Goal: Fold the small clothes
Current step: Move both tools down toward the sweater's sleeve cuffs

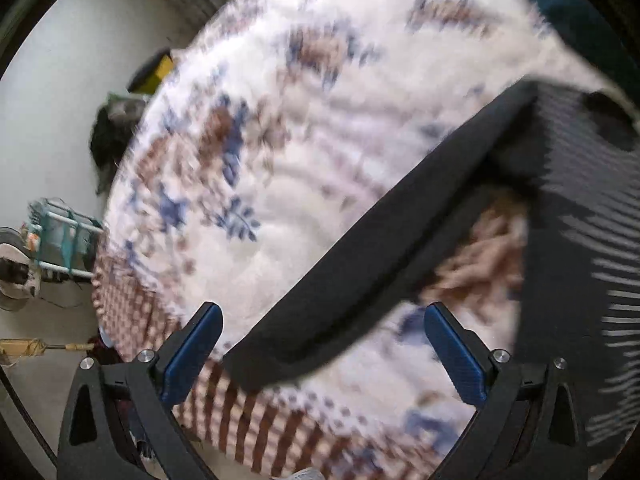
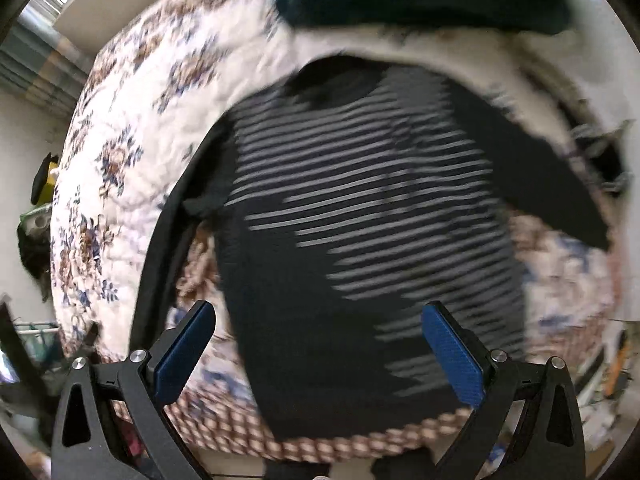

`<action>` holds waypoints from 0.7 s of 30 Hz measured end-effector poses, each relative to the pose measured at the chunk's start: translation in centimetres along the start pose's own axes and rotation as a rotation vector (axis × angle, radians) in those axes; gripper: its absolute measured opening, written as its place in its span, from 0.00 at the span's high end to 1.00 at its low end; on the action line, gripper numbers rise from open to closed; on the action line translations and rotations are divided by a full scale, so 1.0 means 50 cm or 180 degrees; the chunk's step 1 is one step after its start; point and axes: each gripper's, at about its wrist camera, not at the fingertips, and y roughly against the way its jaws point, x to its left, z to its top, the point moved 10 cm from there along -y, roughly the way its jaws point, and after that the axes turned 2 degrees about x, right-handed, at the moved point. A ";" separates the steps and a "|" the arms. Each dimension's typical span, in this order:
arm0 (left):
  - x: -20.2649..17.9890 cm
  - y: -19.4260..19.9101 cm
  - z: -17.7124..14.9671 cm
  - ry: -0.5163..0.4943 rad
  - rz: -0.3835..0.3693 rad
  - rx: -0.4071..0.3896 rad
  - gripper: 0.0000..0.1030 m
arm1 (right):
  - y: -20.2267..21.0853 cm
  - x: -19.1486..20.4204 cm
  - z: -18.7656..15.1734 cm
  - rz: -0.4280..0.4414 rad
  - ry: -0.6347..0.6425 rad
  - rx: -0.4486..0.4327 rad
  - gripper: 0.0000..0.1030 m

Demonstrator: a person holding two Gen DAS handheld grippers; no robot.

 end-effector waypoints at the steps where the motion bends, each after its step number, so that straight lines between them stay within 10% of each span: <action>1: -0.003 -0.032 0.008 -0.0012 0.0004 0.0037 0.00 | -0.050 0.041 0.015 0.0058 0.0022 0.0085 0.00; 7: -0.015 -0.193 0.020 -0.0296 0.0058 0.0033 0.00 | -0.328 0.321 0.114 0.0512 0.0324 0.0462 0.12; 13: 0.019 -0.215 0.065 -0.0097 -0.0065 -0.0018 0.00 | -0.527 0.461 0.209 0.0371 0.0337 0.0710 0.37; 21: 0.084 -0.232 0.151 0.0118 0.0128 -0.0085 0.00 | -0.574 0.620 0.298 0.0412 0.0223 0.0626 0.38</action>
